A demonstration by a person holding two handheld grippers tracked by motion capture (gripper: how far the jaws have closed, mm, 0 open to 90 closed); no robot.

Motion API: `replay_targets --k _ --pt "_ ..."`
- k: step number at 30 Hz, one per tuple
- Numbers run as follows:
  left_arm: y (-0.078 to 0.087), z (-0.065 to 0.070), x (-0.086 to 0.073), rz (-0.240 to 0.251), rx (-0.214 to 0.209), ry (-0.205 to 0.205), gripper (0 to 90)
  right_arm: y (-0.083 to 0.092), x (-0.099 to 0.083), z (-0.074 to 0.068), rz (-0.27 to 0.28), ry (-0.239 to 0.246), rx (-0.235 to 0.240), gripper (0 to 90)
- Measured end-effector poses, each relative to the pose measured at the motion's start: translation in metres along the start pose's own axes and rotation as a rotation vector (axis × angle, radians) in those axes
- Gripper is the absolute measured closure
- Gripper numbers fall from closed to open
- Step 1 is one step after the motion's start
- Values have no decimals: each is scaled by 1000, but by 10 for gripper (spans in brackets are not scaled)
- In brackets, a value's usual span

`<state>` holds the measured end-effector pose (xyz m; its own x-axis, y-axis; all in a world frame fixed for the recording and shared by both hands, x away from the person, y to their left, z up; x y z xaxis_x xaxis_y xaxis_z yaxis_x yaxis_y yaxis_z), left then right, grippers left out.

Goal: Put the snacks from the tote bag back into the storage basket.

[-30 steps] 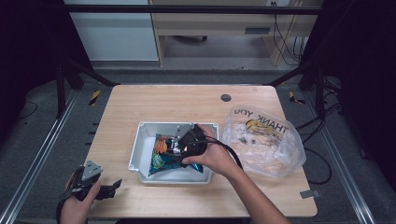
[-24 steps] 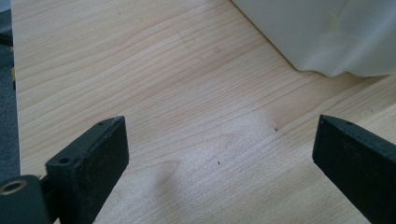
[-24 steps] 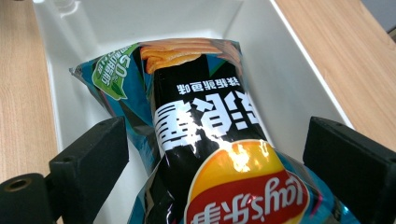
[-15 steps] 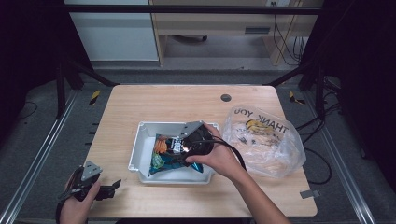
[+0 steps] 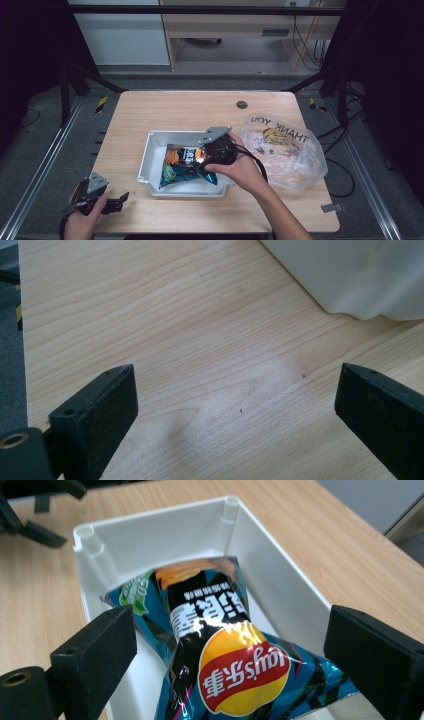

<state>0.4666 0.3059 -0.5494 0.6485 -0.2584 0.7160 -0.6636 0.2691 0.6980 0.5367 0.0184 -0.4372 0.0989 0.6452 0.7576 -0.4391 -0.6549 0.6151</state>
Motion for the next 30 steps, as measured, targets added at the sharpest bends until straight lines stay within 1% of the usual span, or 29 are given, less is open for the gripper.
replay_targets --k 6,8,12,15,21,24,28,30 --pt "0 0 0 -1 1 4 33 11 7 3 51 -22 -19 63" --pt "-1 -1 0 -1 4 5 33 15 9 3 68 -29 -18 57" --pt "0 -2 0 -1 6 7 33 24 12 7 94 -40 -38 57" --pt "-1 -2 0 -1 8 9 33 29 12 9 109 -51 -50 56" --pt "-1 -3 -2 -9 11 8 33 40 11 11 120 -65 -64 56" --pt "-1 -3 -2 -9 13 10 33 46 12 12 142 -72 -73 56" --pt "-1 -3 -3 -11 14 14 33 55 12 13 160 -67 -103 56" --pt "-1 -3 -4 -10 13 12 33 60 11 14 166 -71 -131 56"
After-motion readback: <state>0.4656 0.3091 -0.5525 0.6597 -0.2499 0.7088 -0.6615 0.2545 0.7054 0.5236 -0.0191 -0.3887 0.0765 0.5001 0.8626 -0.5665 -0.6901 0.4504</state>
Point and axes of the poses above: each handheld gripper's, and its own axes: y roughly backward along the jaws, x roughly out of its top, z roughly to its right, the point moved 10 cm from there along -y, roughly forward along the jaws, and after that the axes turned 8 degrees about y, right-handed, at the moved point
